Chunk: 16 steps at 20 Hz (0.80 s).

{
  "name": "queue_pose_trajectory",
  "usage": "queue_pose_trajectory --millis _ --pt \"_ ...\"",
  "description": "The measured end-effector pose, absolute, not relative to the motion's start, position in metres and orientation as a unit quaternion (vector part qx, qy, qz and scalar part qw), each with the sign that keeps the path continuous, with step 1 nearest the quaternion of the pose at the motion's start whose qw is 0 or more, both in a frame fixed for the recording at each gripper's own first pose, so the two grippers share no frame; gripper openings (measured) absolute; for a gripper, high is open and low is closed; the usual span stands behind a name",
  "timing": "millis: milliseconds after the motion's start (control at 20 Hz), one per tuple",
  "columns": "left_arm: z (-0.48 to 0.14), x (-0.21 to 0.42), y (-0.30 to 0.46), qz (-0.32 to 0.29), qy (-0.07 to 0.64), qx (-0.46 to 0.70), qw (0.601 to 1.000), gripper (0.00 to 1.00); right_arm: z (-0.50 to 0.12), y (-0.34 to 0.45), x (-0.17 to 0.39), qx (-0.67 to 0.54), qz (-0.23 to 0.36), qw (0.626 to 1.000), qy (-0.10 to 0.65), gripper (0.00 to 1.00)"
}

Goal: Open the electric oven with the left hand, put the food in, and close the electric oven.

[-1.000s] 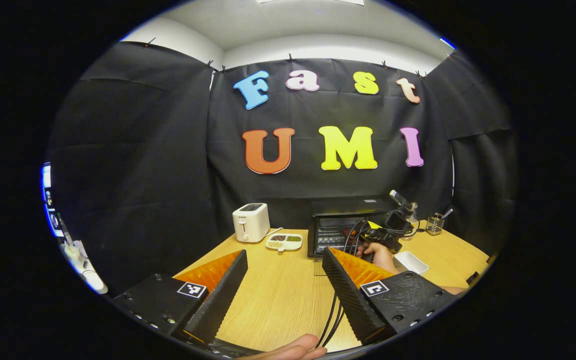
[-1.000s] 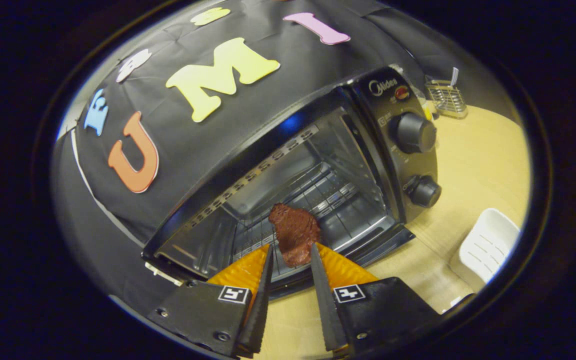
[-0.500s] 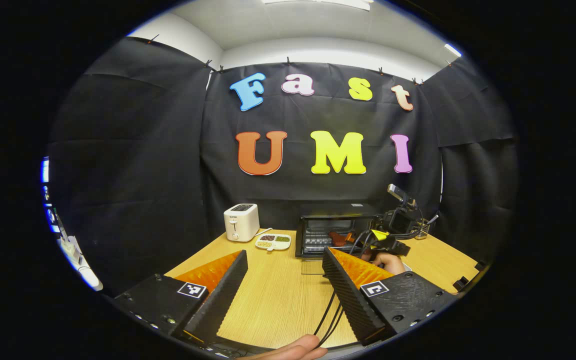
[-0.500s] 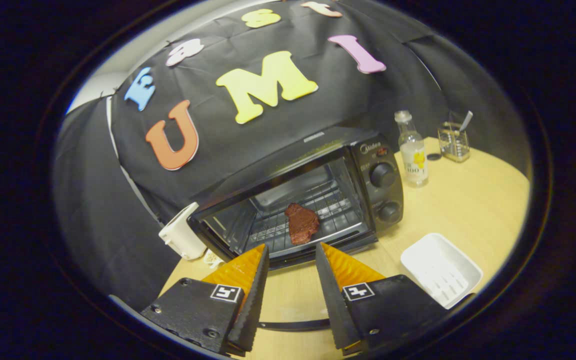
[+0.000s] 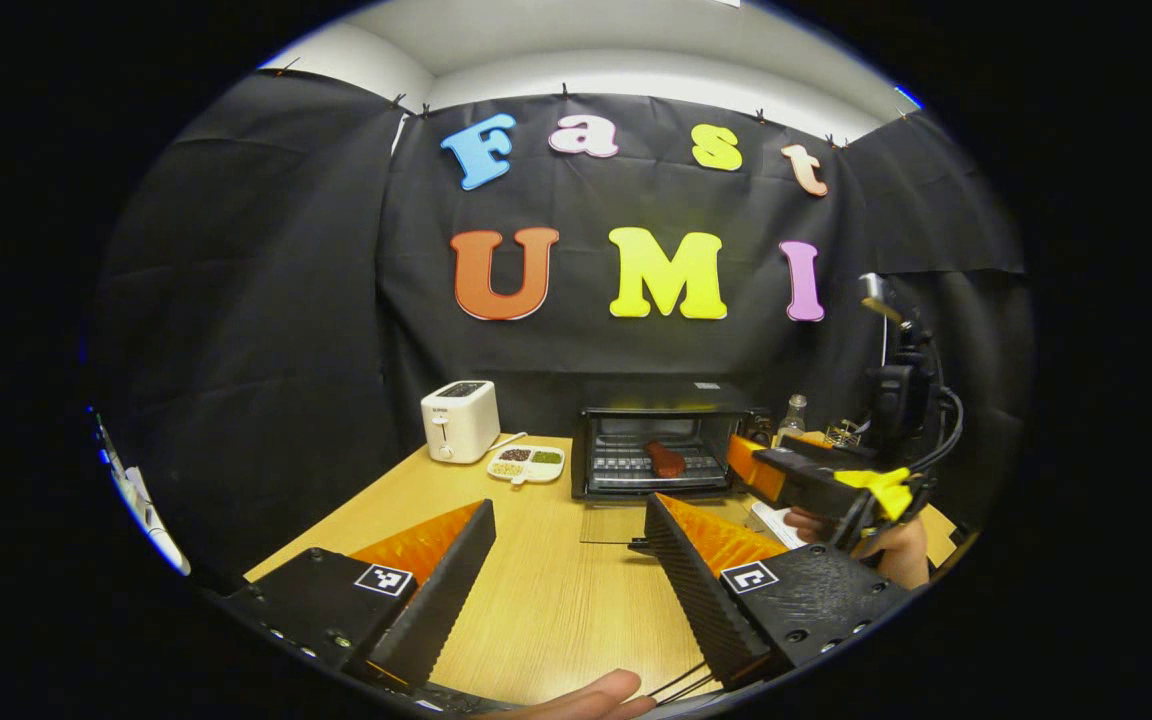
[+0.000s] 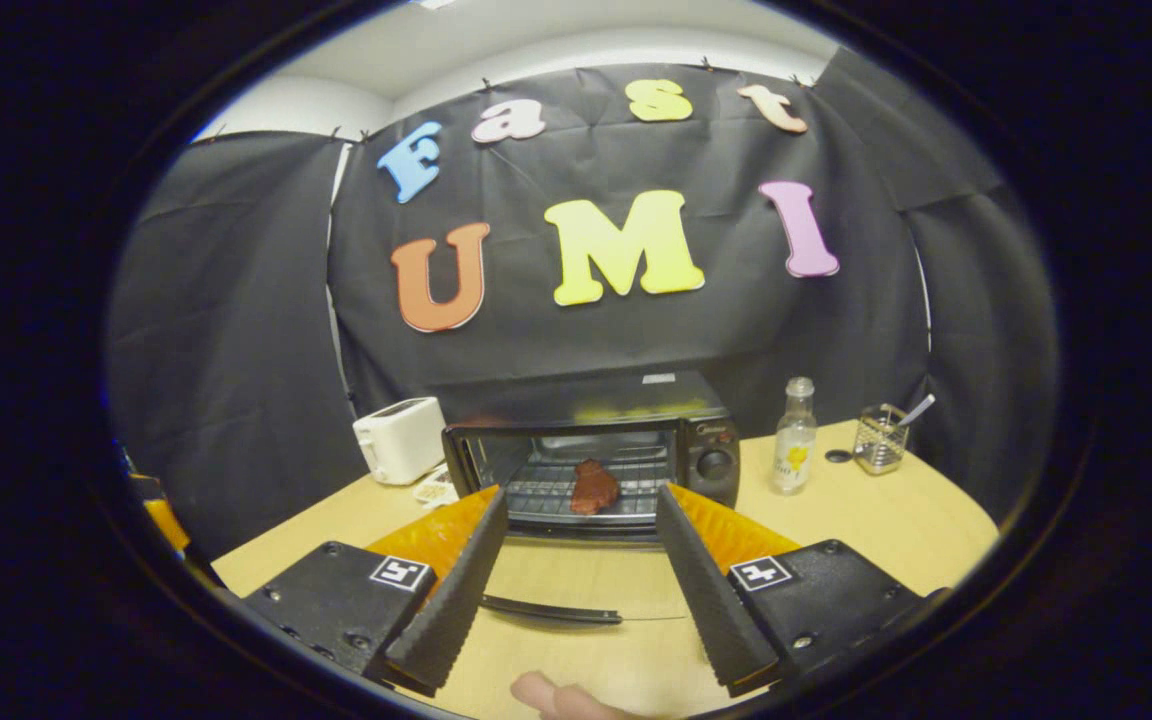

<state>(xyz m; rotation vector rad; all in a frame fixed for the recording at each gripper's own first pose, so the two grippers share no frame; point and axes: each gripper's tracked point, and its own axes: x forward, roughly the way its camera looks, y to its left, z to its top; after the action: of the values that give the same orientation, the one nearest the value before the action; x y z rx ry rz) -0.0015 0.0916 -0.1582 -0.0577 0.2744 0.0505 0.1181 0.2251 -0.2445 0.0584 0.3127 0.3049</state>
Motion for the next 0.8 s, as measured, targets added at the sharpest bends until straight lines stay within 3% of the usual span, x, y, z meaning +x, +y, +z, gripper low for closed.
queue_pose_trajectory --millis 300,550,800 --pt "-0.217 0.054 0.052 -0.026 0.198 -0.031 0.979 0.96 -0.184 0.174 0.074 0.012 0.152 0.982 0.114 0.99" --pt "-0.308 0.088 0.007 -0.067 0.307 -0.016 0.949 0.96 -0.146 0.125 0.046 -0.01 0.132 0.987 0.085 0.99" --pt "-0.349 0.106 -0.024 -0.082 0.349 -0.003 0.934 0.97 -0.131 0.078 0.03 -0.003 0.102 0.992 0.07 0.96"
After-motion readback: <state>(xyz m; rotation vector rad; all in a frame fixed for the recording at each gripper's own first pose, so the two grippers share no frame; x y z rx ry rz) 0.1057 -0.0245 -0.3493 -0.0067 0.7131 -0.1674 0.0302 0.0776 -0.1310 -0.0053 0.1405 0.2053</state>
